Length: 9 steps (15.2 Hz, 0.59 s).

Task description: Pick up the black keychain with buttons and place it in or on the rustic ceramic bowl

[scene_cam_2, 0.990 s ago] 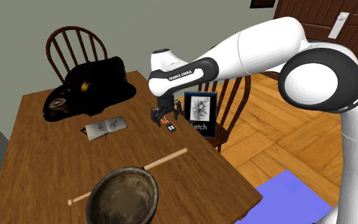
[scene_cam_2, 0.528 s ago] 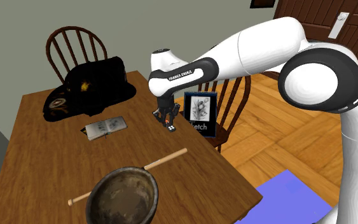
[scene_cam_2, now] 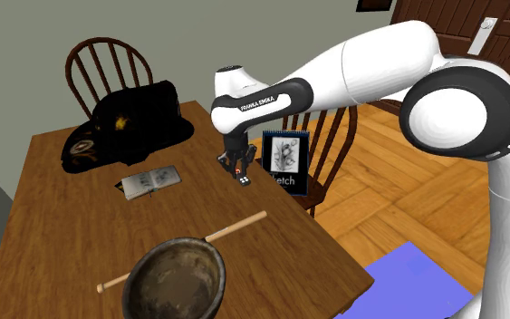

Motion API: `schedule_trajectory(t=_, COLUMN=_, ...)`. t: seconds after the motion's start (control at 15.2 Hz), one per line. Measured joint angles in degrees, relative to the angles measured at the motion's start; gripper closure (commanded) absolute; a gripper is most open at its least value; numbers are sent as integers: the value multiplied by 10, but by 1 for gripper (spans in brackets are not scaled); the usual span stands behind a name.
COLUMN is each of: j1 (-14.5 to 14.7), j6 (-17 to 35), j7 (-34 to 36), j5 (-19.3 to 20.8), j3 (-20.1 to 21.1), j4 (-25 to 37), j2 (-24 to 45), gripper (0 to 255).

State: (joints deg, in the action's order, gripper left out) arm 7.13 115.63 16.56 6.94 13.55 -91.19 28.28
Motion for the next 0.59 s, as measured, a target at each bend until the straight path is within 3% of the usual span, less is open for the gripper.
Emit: schedule_trajectory(t=0.59, j1=0, j6=-59, j7=-4, j5=-6, j3=3, j4=41, j2=-19, gripper=255)
